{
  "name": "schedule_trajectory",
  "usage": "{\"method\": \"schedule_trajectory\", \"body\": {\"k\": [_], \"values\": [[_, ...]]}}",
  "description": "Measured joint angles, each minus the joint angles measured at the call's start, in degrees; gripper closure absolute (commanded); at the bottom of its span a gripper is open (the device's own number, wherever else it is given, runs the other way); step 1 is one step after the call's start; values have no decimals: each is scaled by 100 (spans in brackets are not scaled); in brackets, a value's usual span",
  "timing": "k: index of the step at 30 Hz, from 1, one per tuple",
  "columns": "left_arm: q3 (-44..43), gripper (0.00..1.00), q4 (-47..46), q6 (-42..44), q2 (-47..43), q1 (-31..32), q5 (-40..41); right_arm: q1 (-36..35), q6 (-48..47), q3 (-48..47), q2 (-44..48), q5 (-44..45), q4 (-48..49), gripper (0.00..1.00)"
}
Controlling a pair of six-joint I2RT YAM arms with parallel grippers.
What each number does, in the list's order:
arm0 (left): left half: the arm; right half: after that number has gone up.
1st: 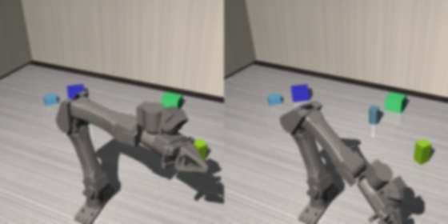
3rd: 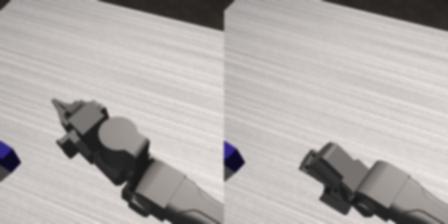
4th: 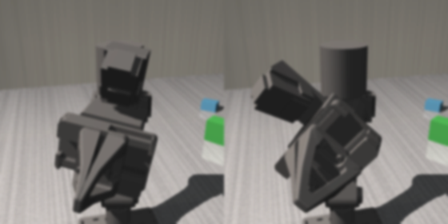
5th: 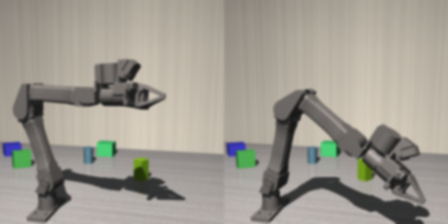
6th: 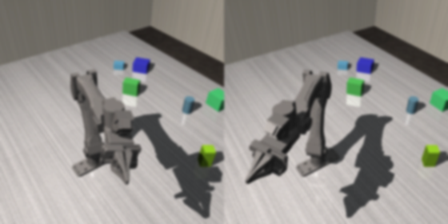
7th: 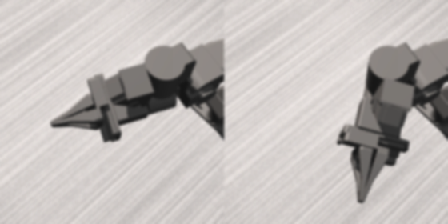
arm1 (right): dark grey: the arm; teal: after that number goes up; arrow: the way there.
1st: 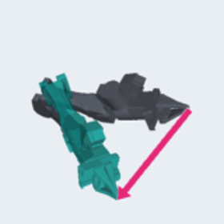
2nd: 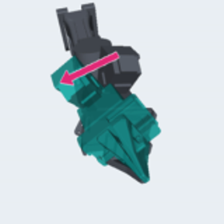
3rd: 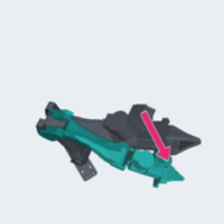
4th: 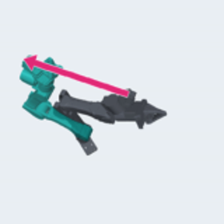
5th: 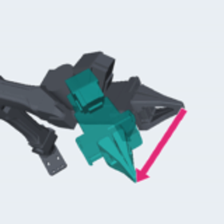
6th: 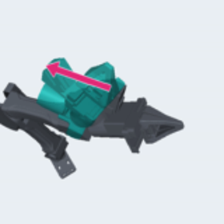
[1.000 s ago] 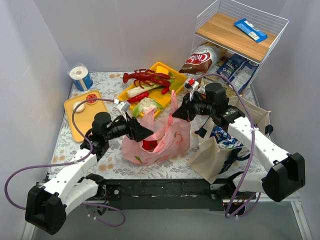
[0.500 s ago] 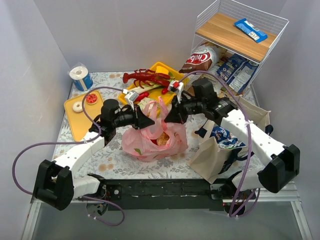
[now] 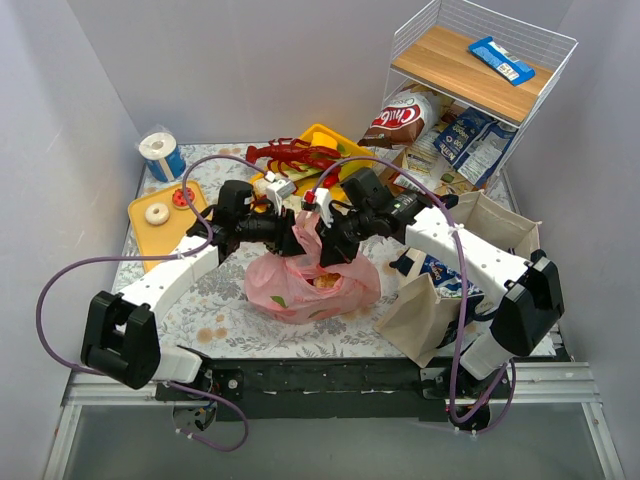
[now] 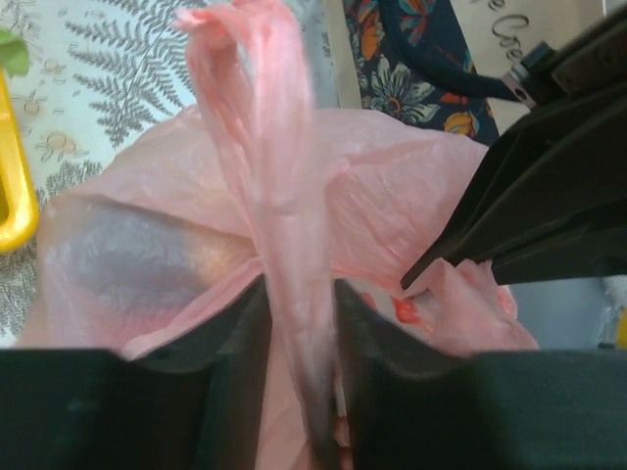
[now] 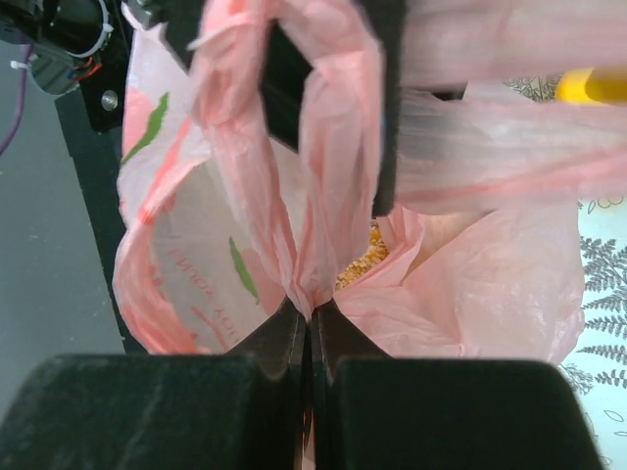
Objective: Place the mixed food into the grocery bags and tie them
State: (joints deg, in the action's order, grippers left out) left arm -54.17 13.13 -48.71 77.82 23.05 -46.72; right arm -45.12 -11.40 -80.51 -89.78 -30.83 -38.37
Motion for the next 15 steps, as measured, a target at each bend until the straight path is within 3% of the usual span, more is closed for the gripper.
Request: {"method": "schedule_trajectory", "body": {"k": [1,8,15], "values": [[-39,47,133,96,-11,0,63,2,-33,-35,-24,22,-37,99],[-118,16,758,315,-568,-2,837,4,-94,-146,-68,74,-157,99],[-483,11,1453,354,-1126,-7,1355,4,-98,-179,-72,90,-190,99]]}}
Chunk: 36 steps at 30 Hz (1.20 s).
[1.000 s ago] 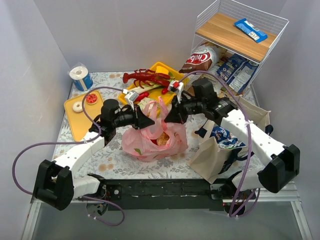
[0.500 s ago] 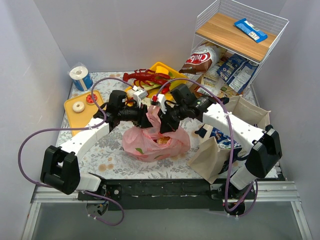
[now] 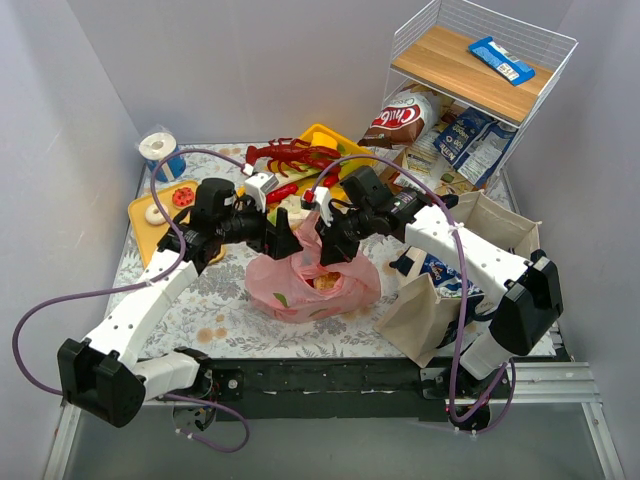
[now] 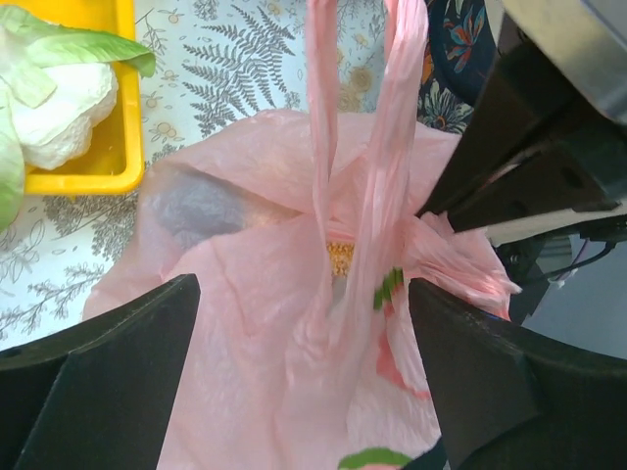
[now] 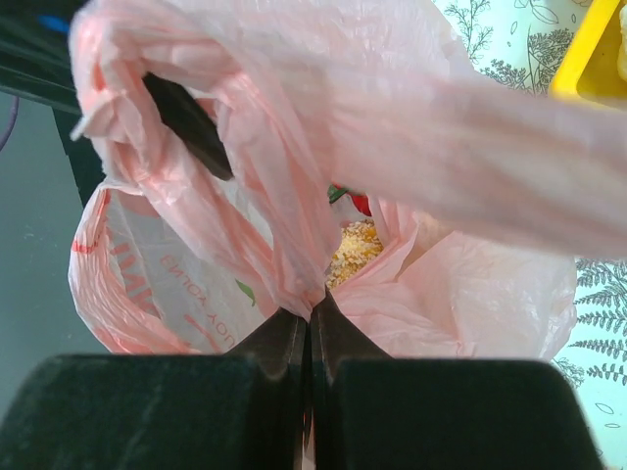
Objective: Place the mixed food into the grocery bags and tie them
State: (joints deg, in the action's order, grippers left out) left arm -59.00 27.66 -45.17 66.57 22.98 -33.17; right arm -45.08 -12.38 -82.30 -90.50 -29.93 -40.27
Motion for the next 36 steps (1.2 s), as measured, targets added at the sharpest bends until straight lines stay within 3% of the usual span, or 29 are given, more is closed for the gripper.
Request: {"method": "schedule_trajectory", "body": {"k": [6,11,15,20,25,29,31,33,34,35,36], "values": [[-197,12,710,111,-155,0,57,0,0,-98,-90,11,-17,99],[-203,12,820,61,-160,-2,-380,0,0,-140,-177,33,-22,99],[-208,14,527,-146,-160,-2,-684,0,0,-151,-186,96,-28,99],[-146,24,-146,-372,-129,-2,-802,0,0,-155,-186,136,-28,99],[-136,28,-636,-476,149,-2,-809,0,2,-155,-184,153,-26,99],[-57,49,-914,-557,350,-2,-831,0,2,-155,-184,173,-26,99],[48,70,-1025,-612,367,-2,-883,0,0,-155,-184,203,-26,99],[111,82,-1106,-684,380,-4,-979,2,4,-155,-181,269,-24,99],[140,95,-1163,-706,380,-4,-1029,22,15,-155,-179,286,-22,99],[168,100,-1217,-743,380,-4,-1073,39,26,-153,-170,284,-15,99],[197,100,-1266,-791,378,-4,-1104,68,46,-153,-155,282,4,93]]}}
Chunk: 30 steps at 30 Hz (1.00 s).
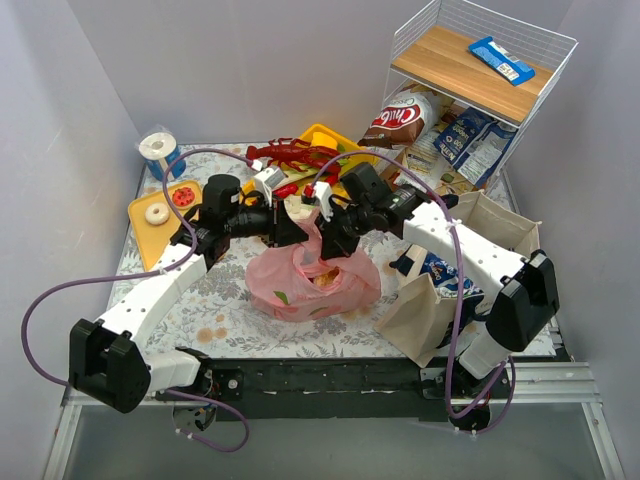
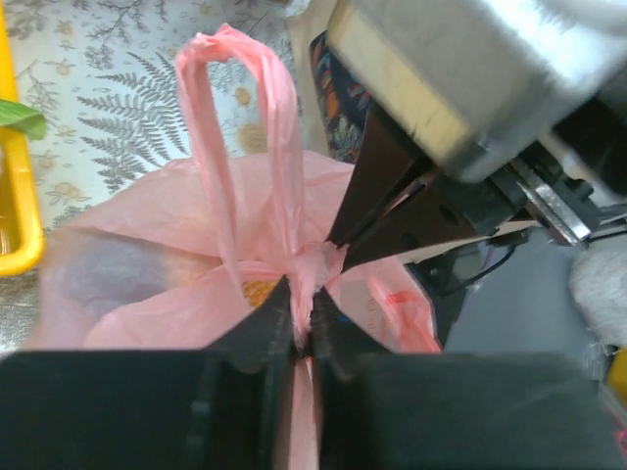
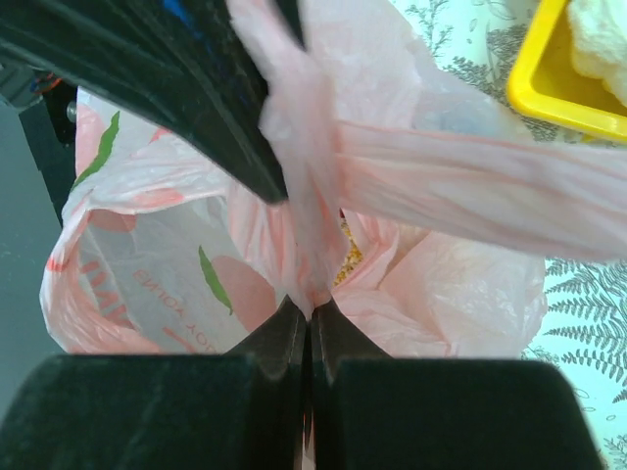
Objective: Place the mixed food into the grocery bags and tie them
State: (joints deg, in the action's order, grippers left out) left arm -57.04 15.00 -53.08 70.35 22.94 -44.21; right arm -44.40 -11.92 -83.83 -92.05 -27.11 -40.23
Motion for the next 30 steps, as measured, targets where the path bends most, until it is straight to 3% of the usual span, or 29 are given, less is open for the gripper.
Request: {"method": "schedule_trajectory", "body": {"k": [2,4,5,6,16,30], "values": [[70,100,-111,-61,-4,0,-39,114,76,7,50,-31,33,77],[186,100,-267,-149,-55,2,-70,273,175,7,116,-118,114,35],[258,100,-339,-197,-98,0,-74,361,245,4,151,-177,142,8],[332,100,-407,-249,-155,0,-76,455,315,4,190,-245,162,1],[568,100,-822,-518,-492,0,-33,1499,1757,151,612,-1405,1333,1],[599,100,-916,-584,-566,0,-13,1515,3462,452,472,-1554,3064,1]]}}
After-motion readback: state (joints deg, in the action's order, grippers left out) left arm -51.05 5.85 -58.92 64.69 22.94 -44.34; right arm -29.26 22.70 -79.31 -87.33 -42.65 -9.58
